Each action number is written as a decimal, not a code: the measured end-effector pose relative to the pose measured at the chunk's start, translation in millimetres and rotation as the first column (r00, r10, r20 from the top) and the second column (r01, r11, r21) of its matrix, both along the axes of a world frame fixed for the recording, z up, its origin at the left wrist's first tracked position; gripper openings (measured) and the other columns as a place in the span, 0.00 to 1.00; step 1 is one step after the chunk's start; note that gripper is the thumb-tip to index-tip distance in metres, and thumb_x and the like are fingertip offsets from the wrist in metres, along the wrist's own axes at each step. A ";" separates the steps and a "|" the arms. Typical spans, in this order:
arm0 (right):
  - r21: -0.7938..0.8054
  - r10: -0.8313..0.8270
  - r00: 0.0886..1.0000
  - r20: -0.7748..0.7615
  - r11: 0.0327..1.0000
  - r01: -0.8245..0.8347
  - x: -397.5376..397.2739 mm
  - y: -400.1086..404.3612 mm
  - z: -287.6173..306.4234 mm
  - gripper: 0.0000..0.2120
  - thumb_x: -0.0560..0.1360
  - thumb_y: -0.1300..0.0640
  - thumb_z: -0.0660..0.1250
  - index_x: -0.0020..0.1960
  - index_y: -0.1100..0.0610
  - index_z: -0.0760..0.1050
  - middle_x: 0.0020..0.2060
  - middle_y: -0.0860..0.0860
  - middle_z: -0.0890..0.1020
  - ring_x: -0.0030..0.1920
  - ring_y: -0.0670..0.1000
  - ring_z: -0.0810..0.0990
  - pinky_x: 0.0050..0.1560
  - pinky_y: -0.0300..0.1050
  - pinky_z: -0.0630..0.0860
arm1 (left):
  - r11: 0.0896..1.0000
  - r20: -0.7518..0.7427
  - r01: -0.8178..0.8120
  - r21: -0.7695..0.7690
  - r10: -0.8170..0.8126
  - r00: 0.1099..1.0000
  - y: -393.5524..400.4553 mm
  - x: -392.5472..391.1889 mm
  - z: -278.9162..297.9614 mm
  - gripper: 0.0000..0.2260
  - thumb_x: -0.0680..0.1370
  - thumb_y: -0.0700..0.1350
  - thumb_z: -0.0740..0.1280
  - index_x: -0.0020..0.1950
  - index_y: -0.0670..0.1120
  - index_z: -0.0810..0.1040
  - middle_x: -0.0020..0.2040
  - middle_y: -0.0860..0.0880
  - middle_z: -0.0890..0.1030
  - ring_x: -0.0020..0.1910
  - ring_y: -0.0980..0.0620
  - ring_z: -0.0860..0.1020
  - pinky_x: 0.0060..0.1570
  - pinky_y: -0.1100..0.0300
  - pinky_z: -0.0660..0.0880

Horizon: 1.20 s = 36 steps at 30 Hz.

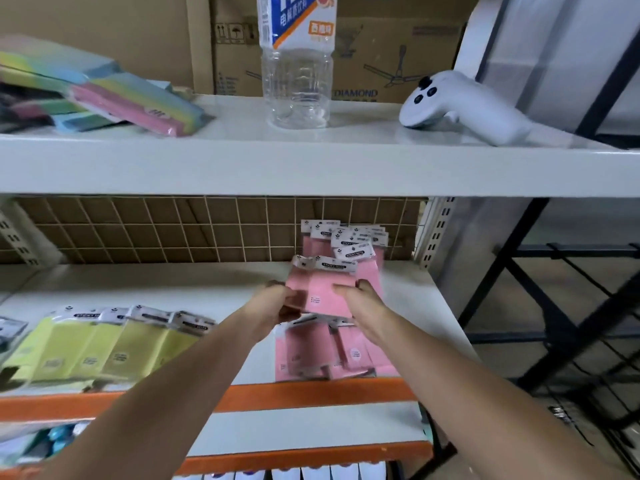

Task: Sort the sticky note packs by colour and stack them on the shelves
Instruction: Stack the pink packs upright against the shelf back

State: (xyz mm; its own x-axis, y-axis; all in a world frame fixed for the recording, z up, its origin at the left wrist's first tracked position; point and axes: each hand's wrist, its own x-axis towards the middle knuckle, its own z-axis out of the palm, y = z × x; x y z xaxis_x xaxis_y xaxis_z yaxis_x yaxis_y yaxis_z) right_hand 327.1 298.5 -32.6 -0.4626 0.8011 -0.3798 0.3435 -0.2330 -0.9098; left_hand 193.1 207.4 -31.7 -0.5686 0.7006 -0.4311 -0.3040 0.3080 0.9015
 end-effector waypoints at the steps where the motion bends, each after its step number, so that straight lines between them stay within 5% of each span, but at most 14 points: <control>1: -0.034 -0.011 0.999 -0.030 0.999 0.010 5.1 -0.5 -1.0 0.17 0.77 0.54 0.66 0.63 0.57 0.66 0.59 0.54 0.77 0.59 0.57 0.76 0.60 0.57 0.76 | 1.000 0.003 -0.014 0.005 0.014 1.000 -3.3 5.0 0.3 0.07 0.78 0.32 0.59 0.42 0.40 0.71 0.35 0.41 0.75 0.32 0.47 0.75 0.29 0.59 0.75; 5: -0.052 -0.029 0.995 -0.098 0.998 0.024 28.9 -1.1 -1.4 0.12 0.77 0.56 0.68 0.59 0.55 0.73 0.57 0.55 0.80 0.57 0.55 0.79 0.50 0.50 0.78 | 0.999 -0.032 0.010 -0.041 -0.012 0.999 -15.3 21.0 -3.1 0.10 0.77 0.31 0.57 0.38 0.42 0.67 0.31 0.44 0.69 0.29 0.48 0.71 0.24 0.63 0.72; 8: -0.091 -0.079 0.984 -0.158 0.994 0.065 49.2 0.6 -0.3 0.06 0.76 0.58 0.69 0.53 0.53 0.76 0.47 0.52 0.82 0.48 0.53 0.81 0.48 0.49 0.77 | 0.996 -0.032 -0.033 -0.088 0.030 0.999 -20.3 31.9 -7.5 0.03 0.76 0.33 0.58 0.47 0.40 0.67 0.35 0.42 0.71 0.31 0.45 0.73 0.30 0.59 0.73; 12: -0.043 -0.070 0.990 -0.121 0.997 0.065 70.6 2.8 -5.9 0.09 0.77 0.62 0.67 0.56 0.58 0.78 0.47 0.52 0.83 0.43 0.50 0.81 0.41 0.40 0.75 | 0.978 -0.099 -0.074 -0.192 0.056 0.993 -24.4 47.3 -12.0 0.04 0.76 0.34 0.60 0.50 0.38 0.69 0.37 0.42 0.71 0.33 0.44 0.73 0.36 0.55 0.73; 16: 0.033 -0.075 0.997 -0.014 0.997 0.075 81.9 7.2 -16.3 0.13 0.76 0.60 0.67 0.60 0.61 0.77 0.50 0.54 0.82 0.49 0.53 0.81 0.47 0.41 0.74 | 0.952 -0.238 -0.072 -0.297 -0.001 0.971 -29.6 61.5 -11.3 0.02 0.76 0.35 0.61 0.44 0.39 0.70 0.31 0.44 0.71 0.23 0.49 0.75 0.25 0.67 0.65; 21: 0.121 -0.027 0.992 0.127 0.993 0.012 88.1 9.4 -20.5 0.09 0.75 0.57 0.68 0.55 0.57 0.78 0.45 0.53 0.81 0.45 0.53 0.78 0.41 0.40 0.71 | 0.907 -0.477 -0.081 -0.414 -0.140 0.868 -34.8 62.8 -19.4 0.07 0.70 0.41 0.65 0.39 0.42 0.67 0.31 0.45 0.68 0.30 0.46 0.70 0.27 0.62 0.60; 25: 0.082 -0.045 0.991 0.124 0.996 0.035 90.7 14.7 -23.5 0.13 0.74 0.58 0.69 0.58 0.60 0.76 0.49 0.55 0.82 0.51 0.56 0.80 0.51 0.45 0.76 | 0.861 -0.592 -0.123 -0.494 -0.229 0.773 -35.1 61.7 -16.7 0.22 0.67 0.51 0.67 0.54 0.38 0.75 0.50 0.39 0.78 0.50 0.40 0.78 0.40 0.56 0.71; 28: 0.044 -0.119 0.989 0.092 0.992 0.116 95.6 20.1 -20.3 0.17 0.74 0.60 0.67 0.62 0.61 0.72 0.55 0.56 0.79 0.55 0.56 0.77 0.56 0.48 0.73 | 0.849 -0.618 -0.144 -0.509 -0.243 0.748 -32.6 59.8 -16.4 0.23 0.69 0.55 0.68 0.57 0.40 0.76 0.56 0.43 0.75 0.56 0.42 0.75 0.52 0.52 0.73; 36: 0.071 -0.124 0.966 0.229 0.991 0.110 115.4 36.1 -20.5 0.11 0.74 0.60 0.63 0.56 0.59 0.74 0.52 0.57 0.77 0.50 0.57 0.75 0.45 0.45 0.72 | 0.810 -0.641 -0.179 -0.558 -0.284 0.713 -24.0 52.9 -18.1 0.24 0.70 0.58 0.67 0.58 0.45 0.76 0.60 0.45 0.74 0.62 0.44 0.69 0.60 0.51 0.70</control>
